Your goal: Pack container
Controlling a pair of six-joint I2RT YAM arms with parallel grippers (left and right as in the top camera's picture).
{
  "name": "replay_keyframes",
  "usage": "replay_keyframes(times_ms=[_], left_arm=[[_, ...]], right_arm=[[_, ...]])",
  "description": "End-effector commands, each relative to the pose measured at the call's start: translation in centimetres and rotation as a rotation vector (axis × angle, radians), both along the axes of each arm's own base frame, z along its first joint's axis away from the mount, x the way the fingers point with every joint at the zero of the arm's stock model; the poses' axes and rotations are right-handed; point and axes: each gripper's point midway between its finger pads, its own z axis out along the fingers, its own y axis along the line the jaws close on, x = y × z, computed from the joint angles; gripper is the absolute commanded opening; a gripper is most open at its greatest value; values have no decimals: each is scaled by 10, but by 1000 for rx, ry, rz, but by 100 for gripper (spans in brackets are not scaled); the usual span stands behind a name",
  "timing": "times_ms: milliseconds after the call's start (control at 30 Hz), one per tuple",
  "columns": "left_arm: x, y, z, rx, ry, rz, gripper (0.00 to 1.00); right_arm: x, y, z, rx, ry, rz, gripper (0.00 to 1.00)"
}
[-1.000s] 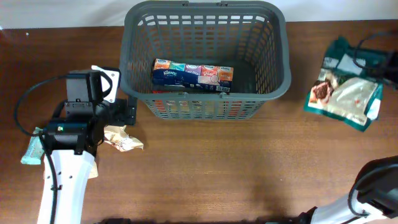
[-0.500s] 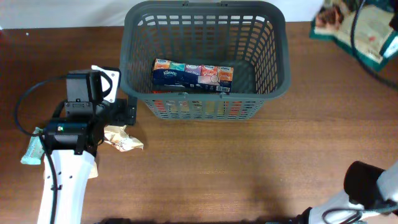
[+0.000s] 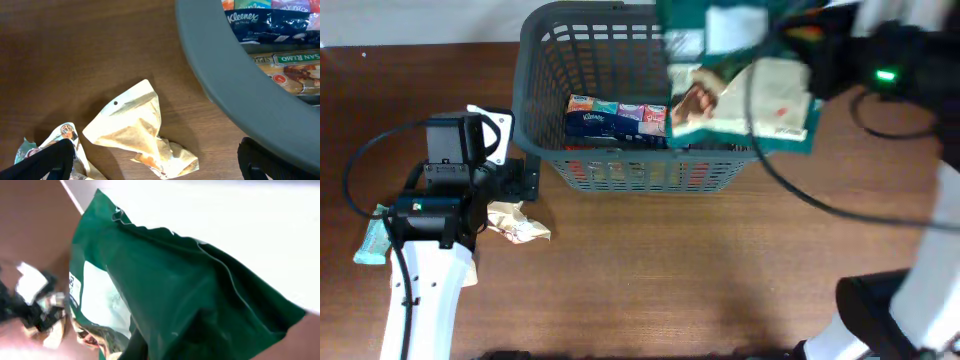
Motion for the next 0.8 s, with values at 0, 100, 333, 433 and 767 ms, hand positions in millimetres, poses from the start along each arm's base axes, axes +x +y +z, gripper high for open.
replay_keyframes(times_ms=[0,100,333,433,767], left_arm=[[2,0,1,15,0,-11,99],[2,0,1,15,0,-11,99],[2,0,1,16,-1,-11,99],[3,0,2,16,-4,-11,99],[7,0,6,16,-29,-10,99]], right_arm=[[27,6,-39,-75,74,4,4],[39,12,-76,-107,174,27,4],[45,14,-115,-150,273,58,25],[42,13,-119,-174,275,81,99],[36,12,-121,-180,292,89,99]])
